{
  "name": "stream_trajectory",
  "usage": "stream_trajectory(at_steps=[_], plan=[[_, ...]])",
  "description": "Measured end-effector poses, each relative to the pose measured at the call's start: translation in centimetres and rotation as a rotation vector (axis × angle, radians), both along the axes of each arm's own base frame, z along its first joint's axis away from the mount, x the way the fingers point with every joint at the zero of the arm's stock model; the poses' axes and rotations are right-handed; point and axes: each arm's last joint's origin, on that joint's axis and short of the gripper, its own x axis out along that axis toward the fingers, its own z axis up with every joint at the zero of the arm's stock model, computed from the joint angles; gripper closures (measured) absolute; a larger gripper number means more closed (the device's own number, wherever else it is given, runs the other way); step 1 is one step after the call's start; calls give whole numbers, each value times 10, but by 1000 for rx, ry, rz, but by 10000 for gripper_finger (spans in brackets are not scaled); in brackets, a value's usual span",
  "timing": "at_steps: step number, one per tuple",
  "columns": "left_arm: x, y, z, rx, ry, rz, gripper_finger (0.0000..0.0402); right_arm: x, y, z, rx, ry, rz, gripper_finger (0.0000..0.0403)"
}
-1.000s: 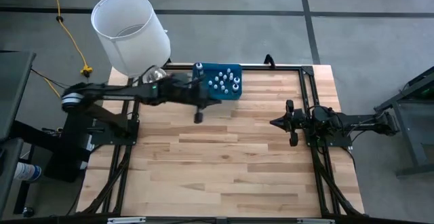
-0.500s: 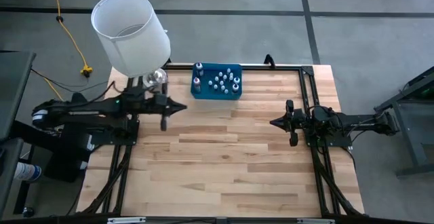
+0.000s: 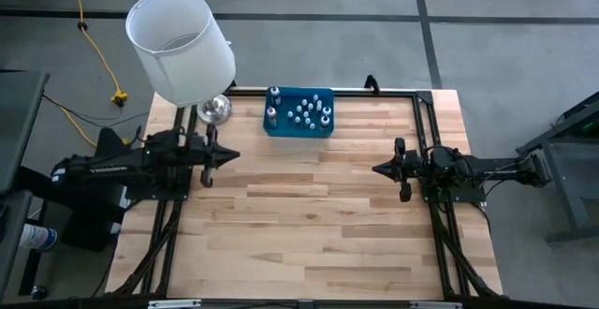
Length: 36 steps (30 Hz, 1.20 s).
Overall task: Pick & Place food coloring
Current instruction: Return to Home Position
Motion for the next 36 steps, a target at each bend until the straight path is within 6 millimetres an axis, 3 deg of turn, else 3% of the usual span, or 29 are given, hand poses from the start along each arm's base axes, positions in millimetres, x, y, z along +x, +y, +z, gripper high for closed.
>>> stream_trajectory(at_steps=[16, 25, 32, 36], plan=[[-1, -14, -33, -1, -58, -63, 401, 0, 0, 0, -1, 0, 0, 402], [-1, -14, -37, 44, -45, -55, 401, 0, 0, 0, -1, 0, 0, 402], [-10, -12, -52, 51, 89, 28, 401, 0, 0, 0, 0, 0, 0, 402], [-13, -12, -47, 63, 33, 12, 401, 0, 0, 0, 0, 0, 0, 402]])
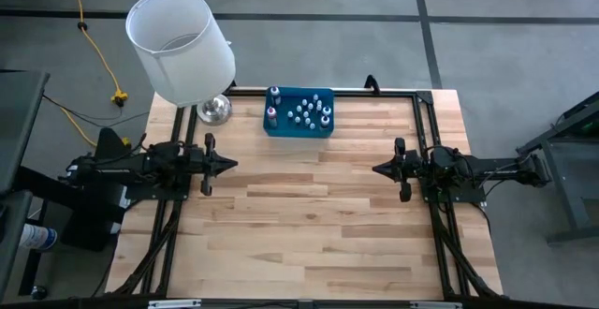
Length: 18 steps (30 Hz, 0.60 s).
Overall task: Pick & Place food coloring
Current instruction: Return to Home Position
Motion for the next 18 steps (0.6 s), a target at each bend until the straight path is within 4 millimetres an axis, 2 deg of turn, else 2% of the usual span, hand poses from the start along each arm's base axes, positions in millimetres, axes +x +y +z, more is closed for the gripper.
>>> stream_trajectory(at_steps=[5, 9, 14, 18], plan=[[1, -1, -2, 63, 27, -30, 401, 0, 0, 0, 0, 1, 0, 402], [4, -1, -6, 37, 71, -41, 401, 0, 0, 0, 0, 1, 0, 402], [7, -1, -10, 125, 127, -44, 401, 0, 0, 0, 0, 1, 0, 402], [8, -1, -11, 113, 134, -46, 401, 0, 0, 0, 0, 2, 0, 402]])
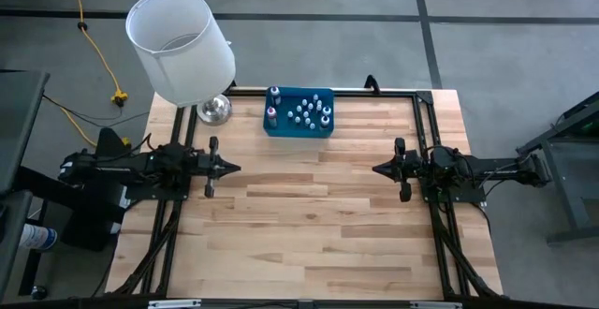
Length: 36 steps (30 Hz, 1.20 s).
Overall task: Pick & Place food coloring
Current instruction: Return to Home Position
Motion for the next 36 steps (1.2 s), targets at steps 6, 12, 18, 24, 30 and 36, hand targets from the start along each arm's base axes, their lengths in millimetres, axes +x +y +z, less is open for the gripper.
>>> stream_trajectory(at_steps=[6, 12, 18, 24, 30, 36], plan=[[0, 0, 0, 96, 1, -5, 401, 0, 0, 0, 0, 1, 0, 402], [0, 0, 0, 98, 1, -11, 401, 0, 0, 0, -1, 1, 0, 402], [0, 0, 0, 99, 2, -11, 401, 0, 0, 0, 0, 1, 0, 402], [0, 0, 0, 99, 1, -12, 401, 0, 0, 0, 0, 1, 0, 402], [0, 0, 0, 99, 2, -14, 401, 0, 0, 0, -1, 1, 0, 402], [0, 0, 0, 98, 2, -14, 401, 0, 0, 0, 0, 1, 0, 402]])
